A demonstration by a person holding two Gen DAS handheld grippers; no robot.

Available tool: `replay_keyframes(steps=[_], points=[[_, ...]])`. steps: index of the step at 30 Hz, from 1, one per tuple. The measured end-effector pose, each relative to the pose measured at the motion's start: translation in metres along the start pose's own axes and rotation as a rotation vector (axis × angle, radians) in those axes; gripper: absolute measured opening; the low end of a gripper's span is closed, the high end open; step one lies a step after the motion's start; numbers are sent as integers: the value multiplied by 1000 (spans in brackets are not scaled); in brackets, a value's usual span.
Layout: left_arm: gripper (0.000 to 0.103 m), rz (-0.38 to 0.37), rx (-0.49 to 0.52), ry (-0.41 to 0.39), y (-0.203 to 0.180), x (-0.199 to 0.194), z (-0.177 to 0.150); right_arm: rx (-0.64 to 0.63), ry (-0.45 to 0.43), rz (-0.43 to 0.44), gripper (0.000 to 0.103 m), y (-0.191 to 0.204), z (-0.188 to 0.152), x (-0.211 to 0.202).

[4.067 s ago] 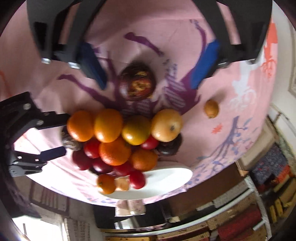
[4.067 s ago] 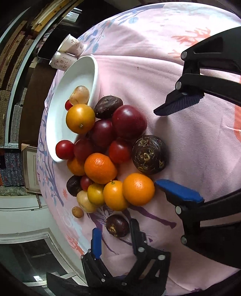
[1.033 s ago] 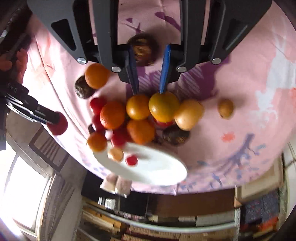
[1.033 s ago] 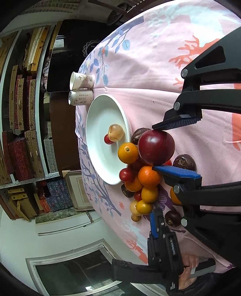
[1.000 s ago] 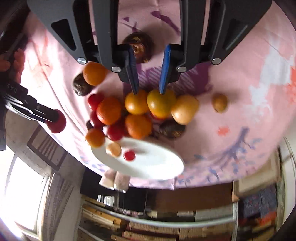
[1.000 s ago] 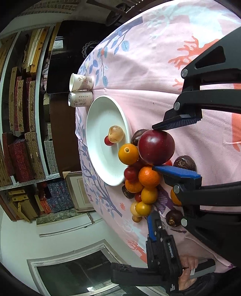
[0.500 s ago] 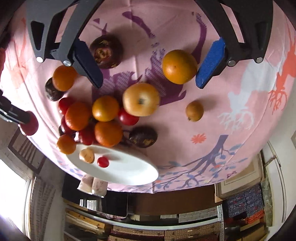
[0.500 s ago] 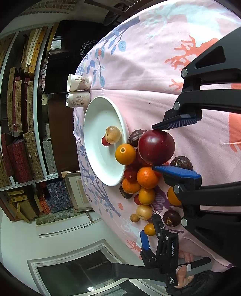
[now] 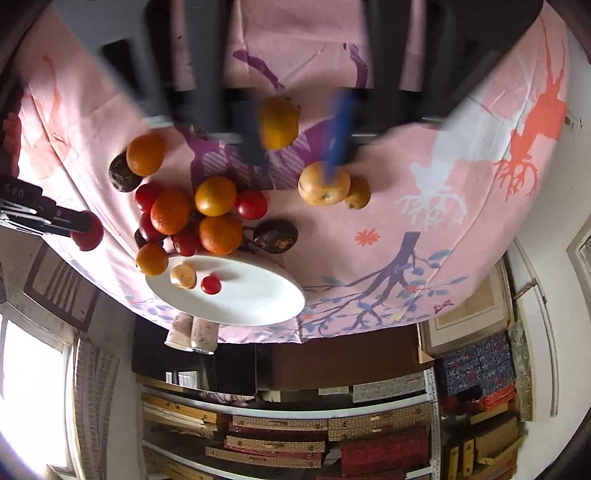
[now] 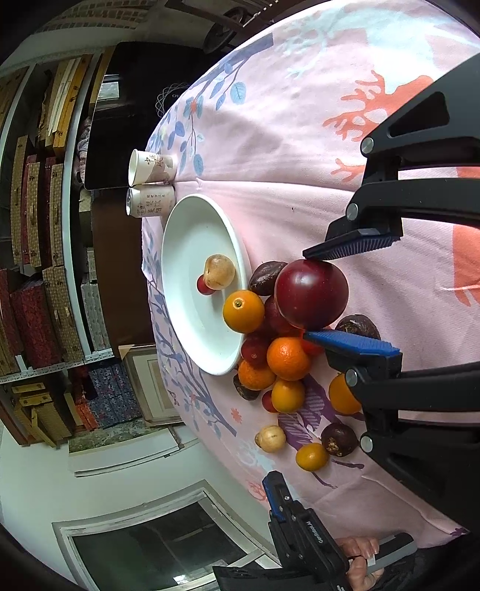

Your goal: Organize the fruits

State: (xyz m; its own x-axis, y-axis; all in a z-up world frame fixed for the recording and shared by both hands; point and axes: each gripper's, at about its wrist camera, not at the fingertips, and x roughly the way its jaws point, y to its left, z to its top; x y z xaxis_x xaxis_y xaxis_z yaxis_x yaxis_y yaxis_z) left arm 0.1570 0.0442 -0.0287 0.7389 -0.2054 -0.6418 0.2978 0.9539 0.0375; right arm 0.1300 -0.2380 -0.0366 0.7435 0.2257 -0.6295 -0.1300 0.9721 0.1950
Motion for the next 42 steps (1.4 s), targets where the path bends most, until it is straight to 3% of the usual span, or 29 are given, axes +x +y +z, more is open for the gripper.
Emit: replay_keyframes(steps=[1,5,6,7,8,9,14,22,23,24,25,28,32,35,37,38,39,42], points=[[96,2,-11,10,-1,1,-4,3,1,1,38,0,0,0],[96,-26,50,39,-13,4,-17,6,11,1,38,-1,0,3],[86,-15,63,55,-15,9,-19,5,12,5,38,0,0,3],[66,-7,64,92,-16,16,-19,3,12,10,38,0,0,3],[33,-43,34,128,-13,21,-19,-2,9,12,38,1,0,2],[32,-60,-8,151,-10,26,-19,-8,5,11,38,2,-1,2],[31,-96,16,138,-17,21,-18,-11,12,1,38,2,-3,3],[33,-95,66,54,-21,-2,-14,0,5,5,38,0,-3,0],[50,-83,74,44,-21,-3,-14,0,5,6,38,0,-3,0],[76,-65,71,37,-22,-3,-15,-1,5,6,38,0,-3,0],[82,-62,60,33,-23,-3,-15,-2,5,5,38,0,-3,0],[82,-120,64,45,-26,-3,-16,0,9,5,38,0,-3,1],[82,-65,74,65,-28,4,-16,-1,9,5,38,0,-3,1],[82,-134,61,106,-34,10,-20,-1,10,5,38,0,-3,1],[80,-148,108,150,-46,19,-23,-1,14,3,38,-1,-3,1],[68,-148,125,168,-50,23,-24,-1,14,3,38,-1,-3,1],[43,-152,135,187,-53,27,-25,-1,12,3,38,-1,-3,1],[39,-199,129,218,-55,36,-25,-2,7,2,38,-1,-3,1]])
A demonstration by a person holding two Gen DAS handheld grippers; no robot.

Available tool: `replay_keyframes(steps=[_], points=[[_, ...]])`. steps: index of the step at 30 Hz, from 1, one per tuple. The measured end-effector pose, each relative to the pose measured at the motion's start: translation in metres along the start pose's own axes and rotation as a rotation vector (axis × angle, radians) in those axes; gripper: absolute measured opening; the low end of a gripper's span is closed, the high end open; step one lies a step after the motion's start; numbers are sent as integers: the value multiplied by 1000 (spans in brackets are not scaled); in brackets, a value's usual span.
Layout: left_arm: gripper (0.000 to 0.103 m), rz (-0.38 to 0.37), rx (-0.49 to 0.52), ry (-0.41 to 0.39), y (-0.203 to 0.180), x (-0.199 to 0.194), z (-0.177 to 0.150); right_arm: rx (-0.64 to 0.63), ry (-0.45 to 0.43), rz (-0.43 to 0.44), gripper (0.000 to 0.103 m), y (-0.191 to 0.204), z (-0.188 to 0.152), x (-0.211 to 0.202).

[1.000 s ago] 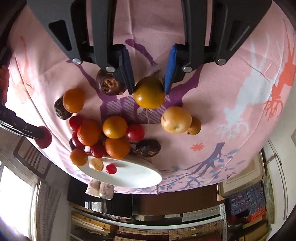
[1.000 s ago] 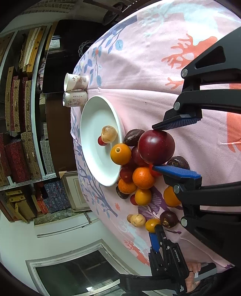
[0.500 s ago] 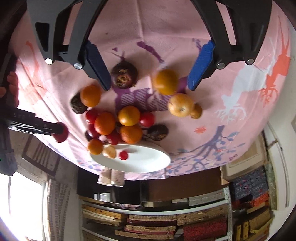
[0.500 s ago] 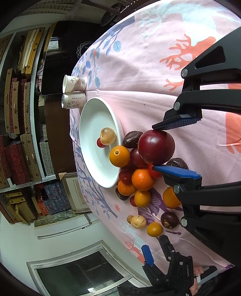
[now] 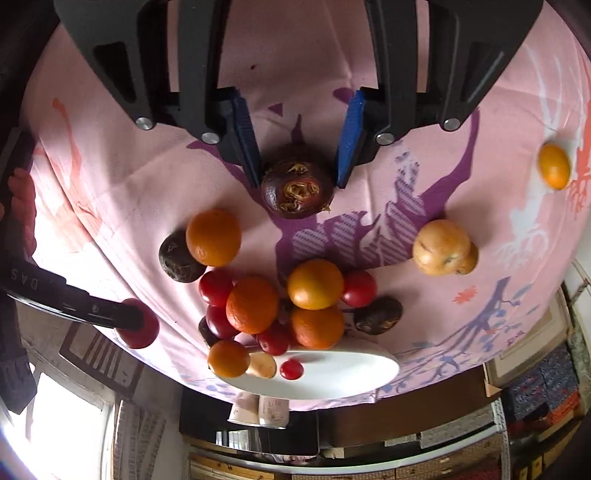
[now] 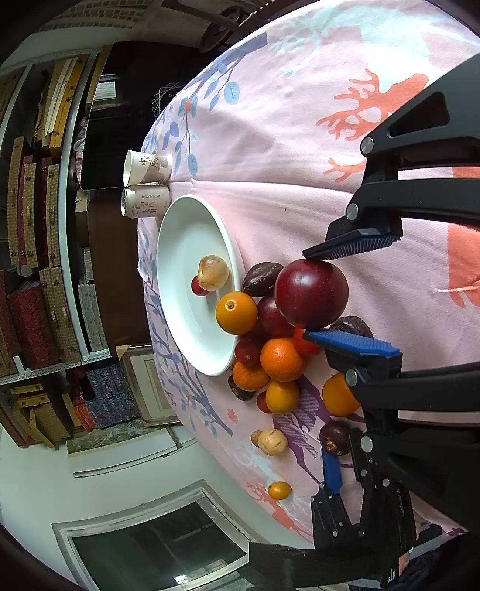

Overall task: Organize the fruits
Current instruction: 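Carry the dark brown fruit and red plum over the plate and release both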

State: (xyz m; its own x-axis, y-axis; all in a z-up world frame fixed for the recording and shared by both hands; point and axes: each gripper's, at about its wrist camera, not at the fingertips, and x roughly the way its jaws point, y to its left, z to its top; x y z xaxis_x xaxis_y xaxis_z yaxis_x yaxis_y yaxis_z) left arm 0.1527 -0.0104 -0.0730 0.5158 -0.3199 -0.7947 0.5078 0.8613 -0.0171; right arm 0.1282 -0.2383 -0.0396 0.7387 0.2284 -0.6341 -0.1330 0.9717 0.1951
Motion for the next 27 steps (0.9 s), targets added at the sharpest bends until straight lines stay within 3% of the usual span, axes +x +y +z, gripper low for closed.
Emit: replay_keyframes(steps=[5,11,14,19,27], points=[[39,-14,-22,-19,4,-3,-1,0,-6,4,38,0,-1,-2],[39,6,-142,-112,28,-26,-9,7,15,3,38,-1,-2,2],[39,-1,-102,-57,21,-16,-6,3,23,-2,38,0,-3,3],[39,-9,-59,-97,10,-24,-5,14,5,4,38,-2,-2,-1],[39,6,-18,-83,2,-20,-2,17,4,26,38,-1,-1,-3]])
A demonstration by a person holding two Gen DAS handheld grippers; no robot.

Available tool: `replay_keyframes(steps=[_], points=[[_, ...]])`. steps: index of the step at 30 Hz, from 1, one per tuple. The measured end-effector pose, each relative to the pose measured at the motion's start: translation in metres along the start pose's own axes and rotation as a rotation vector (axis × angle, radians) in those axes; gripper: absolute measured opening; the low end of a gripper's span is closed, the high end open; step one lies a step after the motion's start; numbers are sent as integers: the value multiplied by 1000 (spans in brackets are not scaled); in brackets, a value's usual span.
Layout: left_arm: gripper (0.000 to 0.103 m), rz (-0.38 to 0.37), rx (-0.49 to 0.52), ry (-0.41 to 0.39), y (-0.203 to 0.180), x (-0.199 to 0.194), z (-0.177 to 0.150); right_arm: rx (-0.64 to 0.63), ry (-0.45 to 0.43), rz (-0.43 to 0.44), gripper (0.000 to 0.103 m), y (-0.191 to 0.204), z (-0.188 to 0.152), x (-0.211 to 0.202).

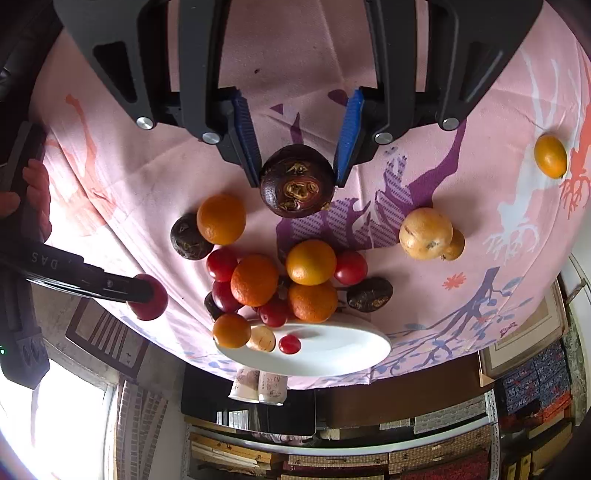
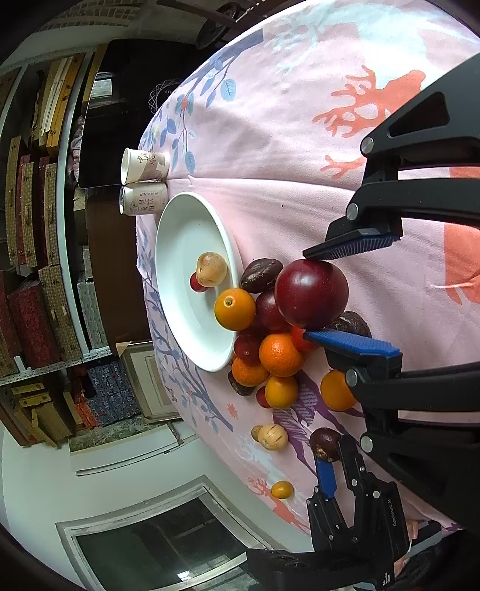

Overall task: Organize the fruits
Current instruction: 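Carry the dark brown fruit and red plum over the plate and release both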

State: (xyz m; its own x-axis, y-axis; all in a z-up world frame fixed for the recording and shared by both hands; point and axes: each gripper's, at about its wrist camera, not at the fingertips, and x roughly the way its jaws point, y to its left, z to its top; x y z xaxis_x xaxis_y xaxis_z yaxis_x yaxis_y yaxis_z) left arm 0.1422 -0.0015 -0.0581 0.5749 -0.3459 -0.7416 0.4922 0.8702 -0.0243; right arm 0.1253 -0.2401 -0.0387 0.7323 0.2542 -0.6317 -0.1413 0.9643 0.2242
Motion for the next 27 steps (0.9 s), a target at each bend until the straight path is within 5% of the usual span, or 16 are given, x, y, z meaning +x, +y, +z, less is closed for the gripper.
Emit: replay_keyframes(steps=[12,17,27], points=[[39,105,52,-52,-6,-14,11,55,-60,-67,38,-4,2,-13],[39,205,60,-168,-9,-36,23,28,-67,-66,38,6,10,-19],[39,245,28,-270,-1,-43,99,-93,-21,-21,38,26,80,-4]])
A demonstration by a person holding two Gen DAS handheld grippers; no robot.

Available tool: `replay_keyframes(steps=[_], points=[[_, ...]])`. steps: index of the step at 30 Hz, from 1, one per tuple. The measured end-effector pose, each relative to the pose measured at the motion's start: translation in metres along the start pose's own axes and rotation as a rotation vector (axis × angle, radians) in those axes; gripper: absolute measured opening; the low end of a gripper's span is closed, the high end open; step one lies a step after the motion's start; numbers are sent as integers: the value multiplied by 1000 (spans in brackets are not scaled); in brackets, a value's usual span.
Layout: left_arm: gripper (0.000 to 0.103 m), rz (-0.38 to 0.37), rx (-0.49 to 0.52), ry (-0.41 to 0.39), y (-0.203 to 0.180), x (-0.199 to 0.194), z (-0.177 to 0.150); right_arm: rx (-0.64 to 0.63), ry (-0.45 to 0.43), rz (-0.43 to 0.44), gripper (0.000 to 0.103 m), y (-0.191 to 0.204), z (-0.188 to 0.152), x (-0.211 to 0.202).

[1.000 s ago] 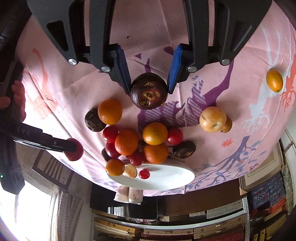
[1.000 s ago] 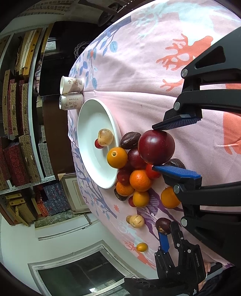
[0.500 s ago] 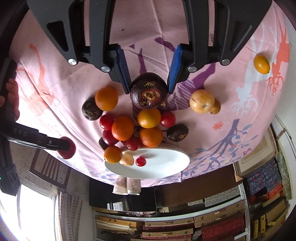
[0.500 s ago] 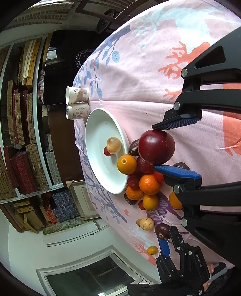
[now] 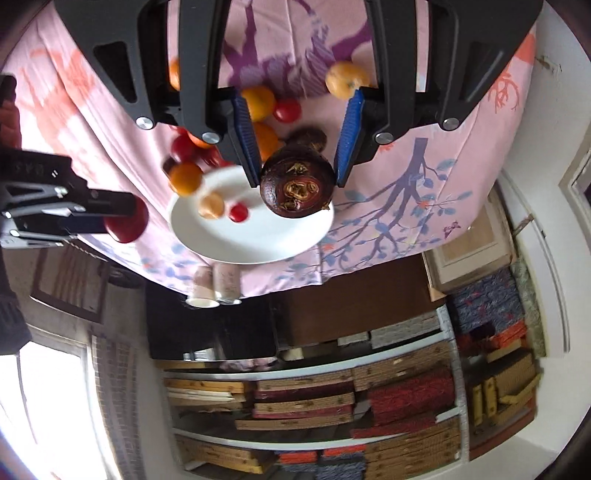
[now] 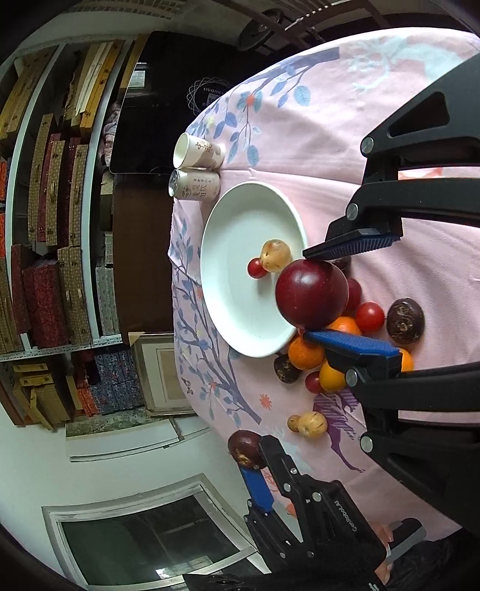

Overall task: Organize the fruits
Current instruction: 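Carry the dark brown fruit and red plum over the plate and release both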

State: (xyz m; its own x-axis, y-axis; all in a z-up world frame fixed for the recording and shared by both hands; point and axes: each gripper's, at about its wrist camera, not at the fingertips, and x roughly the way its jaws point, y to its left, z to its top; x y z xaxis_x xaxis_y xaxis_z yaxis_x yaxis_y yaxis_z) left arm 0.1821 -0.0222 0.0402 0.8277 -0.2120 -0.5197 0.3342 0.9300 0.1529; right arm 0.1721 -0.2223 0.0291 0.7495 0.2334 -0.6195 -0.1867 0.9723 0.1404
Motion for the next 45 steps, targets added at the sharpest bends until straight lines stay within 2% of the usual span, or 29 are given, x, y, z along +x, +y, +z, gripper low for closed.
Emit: replay_keyframes(steps=[3,7,11,14,20,25,33,38,39,40,41,42,43,45], points=[[39,9,-41,33,10,33,21,8,-9,-1,38,-6,24,18],[39,44,-45,50,17,72,38,-12,-56,-89,38,-20,54,50],[39,15,-106,81,24,106,45,71,-39,-66,38,-43,75,88],[39,8,-119,102,25,125,48,77,-34,-77,38,-51,80,108],[39,13,-107,52,24,134,48,115,-29,-47,38,-60,74,126],[39,0,-124,90,28,142,42,111,4,-46,38,-59,71,139],[39,-8,-143,52,29,139,48,74,14,-50,38,-49,70,136],[40,-30,-139,61,24,147,48,70,22,-57,39,-50,70,137],[43,-38,-133,59,22,147,47,69,13,-55,50,-50,70,136],[52,-45,-123,47,20,147,46,73,-14,-69,87,-51,71,133],[77,-32,-119,32,19,145,45,85,-52,-100,95,-54,71,127],[99,11,-125,13,20,143,45,91,-86,-113,97,-56,73,120],[98,34,-130,-15,21,138,45,92,-91,-97,98,-58,75,115],[98,35,-130,-26,24,131,47,130,-90,-56,99,-64,81,104]])
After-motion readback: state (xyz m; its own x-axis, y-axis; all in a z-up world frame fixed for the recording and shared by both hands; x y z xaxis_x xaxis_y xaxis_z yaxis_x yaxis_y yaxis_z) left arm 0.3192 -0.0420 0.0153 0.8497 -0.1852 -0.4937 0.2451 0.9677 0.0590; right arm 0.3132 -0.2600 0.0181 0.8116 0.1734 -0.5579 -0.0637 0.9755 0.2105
